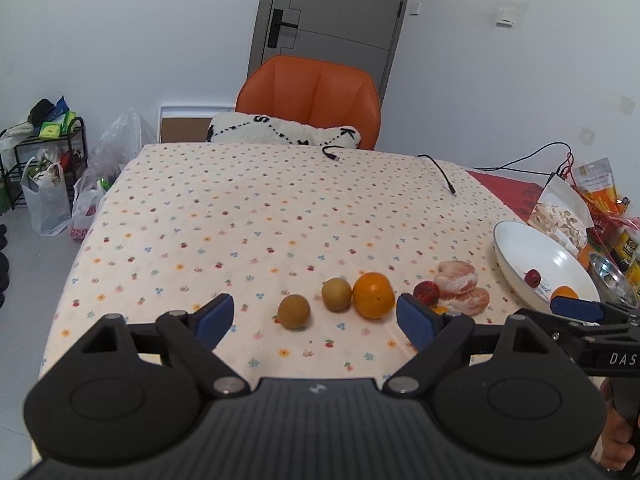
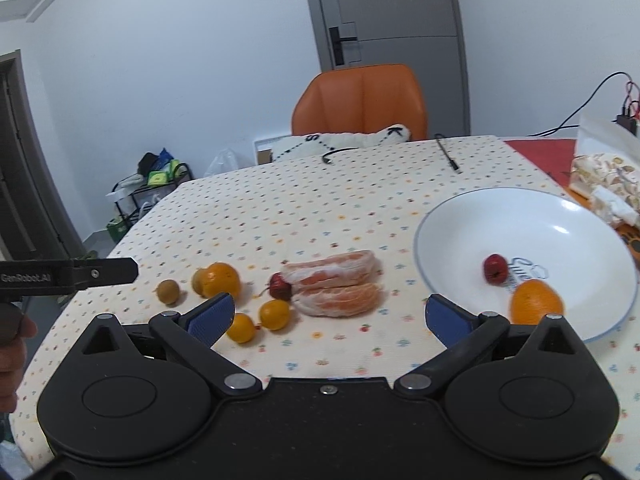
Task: Organize fruits
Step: 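Move both tools back over the remaining fruits, then grasp a brown round fruit with the left tool while the right tool grasps a yellow cherry tomato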
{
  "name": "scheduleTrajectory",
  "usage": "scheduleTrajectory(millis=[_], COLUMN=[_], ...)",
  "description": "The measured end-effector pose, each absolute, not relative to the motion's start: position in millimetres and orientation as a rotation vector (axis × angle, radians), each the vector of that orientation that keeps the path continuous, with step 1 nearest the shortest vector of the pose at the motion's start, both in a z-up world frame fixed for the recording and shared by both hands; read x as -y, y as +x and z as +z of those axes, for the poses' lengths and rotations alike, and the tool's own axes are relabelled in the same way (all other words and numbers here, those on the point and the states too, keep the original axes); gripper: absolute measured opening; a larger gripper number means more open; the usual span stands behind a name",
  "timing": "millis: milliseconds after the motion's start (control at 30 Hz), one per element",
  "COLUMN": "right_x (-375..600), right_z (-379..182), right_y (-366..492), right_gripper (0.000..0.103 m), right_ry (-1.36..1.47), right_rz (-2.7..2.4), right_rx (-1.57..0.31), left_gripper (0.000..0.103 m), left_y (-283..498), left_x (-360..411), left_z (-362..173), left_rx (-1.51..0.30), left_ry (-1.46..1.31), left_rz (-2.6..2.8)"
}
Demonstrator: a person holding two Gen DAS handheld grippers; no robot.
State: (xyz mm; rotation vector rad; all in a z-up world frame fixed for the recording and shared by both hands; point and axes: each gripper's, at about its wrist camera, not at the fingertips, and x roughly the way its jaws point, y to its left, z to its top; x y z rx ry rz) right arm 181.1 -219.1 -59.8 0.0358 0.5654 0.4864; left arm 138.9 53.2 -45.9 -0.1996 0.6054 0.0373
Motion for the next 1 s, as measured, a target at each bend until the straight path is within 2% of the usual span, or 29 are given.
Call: scheduleTrajectory(millis=[267, 367, 633, 1000], right_x=[200, 191, 173, 158], right_z=[-67, -69, -78, -91], right_y=[184, 185, 189, 200], right_gripper=[0.103, 0.100, 0.077, 0.058], right_ry=[0.052, 0.052, 0.052, 0.049], right_rz=[0.548, 0.574, 0.637, 0.654], right_rx=[-0.590, -0.603, -0.649, -0.698], left_gripper=[0.087, 0.087, 0.086, 0.083], left_y=[140, 142, 147, 162], left_x=[-66, -70, -71, -73], left_z=[-57, -61, -67, -78], left_rx=[-0.626, -0.634, -0.632, -0.639], left_ry=[-0.220, -0.231, -0.230, -0.254], left_rz=[0.056, 0.062, 0.052, 0.035])
